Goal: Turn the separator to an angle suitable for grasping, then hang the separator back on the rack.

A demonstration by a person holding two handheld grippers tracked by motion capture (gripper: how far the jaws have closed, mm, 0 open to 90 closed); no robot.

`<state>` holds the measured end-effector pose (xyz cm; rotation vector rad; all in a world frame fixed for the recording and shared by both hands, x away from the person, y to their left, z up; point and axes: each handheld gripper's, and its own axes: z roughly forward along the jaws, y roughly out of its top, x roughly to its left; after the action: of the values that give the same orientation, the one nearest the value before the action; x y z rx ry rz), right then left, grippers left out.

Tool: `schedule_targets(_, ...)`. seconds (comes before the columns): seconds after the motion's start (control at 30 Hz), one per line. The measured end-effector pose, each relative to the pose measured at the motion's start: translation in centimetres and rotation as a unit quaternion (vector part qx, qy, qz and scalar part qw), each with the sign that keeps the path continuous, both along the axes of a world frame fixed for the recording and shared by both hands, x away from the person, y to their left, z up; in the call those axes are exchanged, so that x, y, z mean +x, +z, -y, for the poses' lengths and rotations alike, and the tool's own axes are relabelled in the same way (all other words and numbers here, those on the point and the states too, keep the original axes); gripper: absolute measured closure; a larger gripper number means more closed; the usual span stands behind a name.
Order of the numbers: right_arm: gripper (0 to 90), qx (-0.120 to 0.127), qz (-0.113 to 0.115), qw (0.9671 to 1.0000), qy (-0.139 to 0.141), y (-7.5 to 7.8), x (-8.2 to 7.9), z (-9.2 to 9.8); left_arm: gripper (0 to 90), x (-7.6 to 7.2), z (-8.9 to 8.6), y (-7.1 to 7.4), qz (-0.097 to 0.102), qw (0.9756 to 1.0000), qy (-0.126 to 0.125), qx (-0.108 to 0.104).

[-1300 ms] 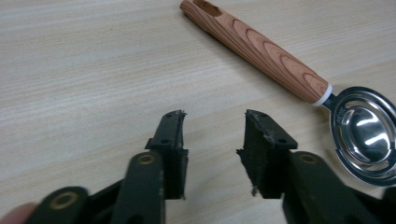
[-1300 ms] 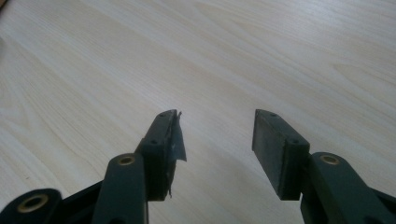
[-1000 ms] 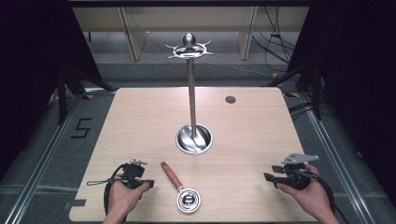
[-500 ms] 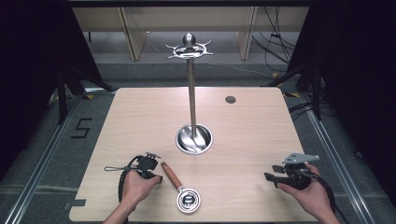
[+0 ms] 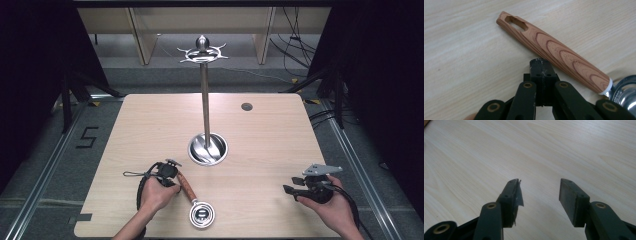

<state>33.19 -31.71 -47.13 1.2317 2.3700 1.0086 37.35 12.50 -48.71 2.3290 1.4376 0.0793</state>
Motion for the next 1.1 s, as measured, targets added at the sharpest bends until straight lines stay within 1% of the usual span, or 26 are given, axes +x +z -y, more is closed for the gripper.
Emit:
schedule_targets(0.03,51.4,-0.009,-0.01,0.9999,0.003,0.3,-0.1,0.2,89.4,0.1,0.3,0.0,0.007,1.0,0.002,0.0)
schedule_targets(0.07,51.4,-0.009,-0.01,0.9999,0.003,0.3,-0.1,0.2,89.4,0.3,0.4,0.0,0.005,1.0,-0.005,0.004)
schedule_targets(0.1,51.4,-0.008,-0.021,0.9997,-0.002,0.3,-0.2,0.1,89.4,0.4,0.7,-0.1,0.008,1.0,0.002,0.0)
schedule_targets(0.13,51.4,-0.003,-0.027,0.9996,-0.008,0.4,-0.2,0.0,89.4,0.5,0.8,0.0,0.005,1.0,-0.006,0.003)
schedule_targets(0.2,51.3,-0.003,-0.027,0.9996,-0.007,0.4,-0.2,0.1,89.4,0.5,1.5,0.1,0.005,1.0,0.006,0.001)
schedule_targets(0.27,51.3,-0.003,-0.028,0.9996,-0.007,0.4,-0.2,0.1,89.3,0.5,2.2,0.1,0.007,0.9997,0.023,-0.011)
schedule_targets(0.33,51.4,-0.002,-0.027,0.9996,-0.006,0.4,-0.2,0.1,89.3,0.6,2.3,0.2,0.002,0.9999,0.012,-0.009)
schedule_targets(0.37,51.3,-0.006,-0.021,0.9998,-0.002,0.4,-0.2,0.2,89.2,0.6,2.3,0.3,0.005,0.9998,0.012,-0.015)
schedule_targets(0.43,51.3,-0.002,-0.03,0.9995,-0.008,0.5,-0.3,0.1,88.6,0.4,2.2,0.5,0.009,0.9996,0.018,-0.021)
schedule_targets(0.47,51.3,0.005,-0.037,0.9992,-0.017,0.6,-0.5,0.1,86.1,0.3,1.9,0.8,0.012,0.9992,0.027,-0.026)
schedule_targets(0.5,51.3,0.005,-0.03,0.9994,-0.014,0.5,-0.5,0.1,82.2,0.2,1.6,1.2,0.018,0.9978,0.05,-0.04)
schedule_targets(0.53,51.3,-0.002,-0.011,0.9999,-0.005,0.3,-0.3,0.3,77.0,0.2,1.6,1.2,0.018,0.9978,0.05,-0.04)
schedule_targets(0.57,51.3,-0.004,-0.019,0.9998,-0.004,0.4,-0.3,0.4,71.0,0.3,1.2,1.6,0.008,0.9971,0.058,-0.049)
schedule_targets(0.6,51.3,-0.004,-0.019,0.9998,-0.004,0.4,-0.3,0.4,66.8,0.3,1.2,1.6,0.008,0.9971,0.058,-0.049)
schedule_targets(0.63,51.3,-0.004,-0.019,0.9998,-0.007,0.4,-0.3,0.5,66.8,0.3,1.0,1.7,0.014,0.9966,0.059,-0.056)
schedule_targets(0.67,51.2,-0.009,-0.007,0.9999,-0.001,0.3,-0.1,0.6,60.0,0.3,1.3,2.0,0.014,0.9958,0.064,-0.064)
schedule_targets(0.7,51.2,-0.009,-0.007,0.9999,-0.001,0.3,-0.1,0.6,57.6,0.3,1.3,2.0,0.014,0.9958,0.064,-0.064)
schedule_targets(0.73,51.2,-0.009,-0.007,0.9999,-0.001,0.3,-0.1,0.6,57.6,0.3,1.6,2.1,0.007,0.9954,0.068,-0.067)
schedule_targets(0.77,51.2,-0.002,-0.019,0.9998,-0.01,0.5,-0.3,0.4,54.9,0.2,1.8,2.1,0.0,0.995,0.071,-0.07)
schedule_targets(0.83,51.2,-0.006,-0.018,0.9998,-0.009,0.5,-0.4,0.4,52.5,0.3,2.3,2.1,-0.001,0.9951,0.068,-0.071)
schedule_targets(0.9,51.1,-0.002,-0.013,0.9998,-0.013,0.3,-0.4,0.2,49.3,0.4,2.5,2.1,-0.014,0.9959,0.067,-0.059)
schedule_targets(0.93,51.1,0.0,-0.03,0.9994,-0.016,0.5,-0.5,0.1,48.4,0.5,2.6,1.9,-0.02,0.996,0.063,-0.059)
schedule_targets(0.97,51.1,0.0,-0.031,0.9994,-0.016,0.5,-0.5,0.1,48.4,0.6,2.5,1.9,-0.025,0.9964,0.058,-0.056)
schedule_targets(1.0,51.1,0.0,-0.034,0.9993,-0.017,0.5,-0.4,0.1,47.7,0.8,2.8,1.7,-0.024,0.9957,0.07,-0.056)
schedule_targets(1.03,51.1,0.001,-0.037,0.9991,-0.02,0.5,-0.5,0.1,47.4,0.8,2.8,1.7,-0.024,0.9957,0.07,-0.056)
schedule_targets(1.1,51.1,0.002,-0.035,0.9993,-0.016,0.5,-0.4,0.1,47.0,0.9,3.0,1.7,-0.039,0.996,0.062,-0.051)
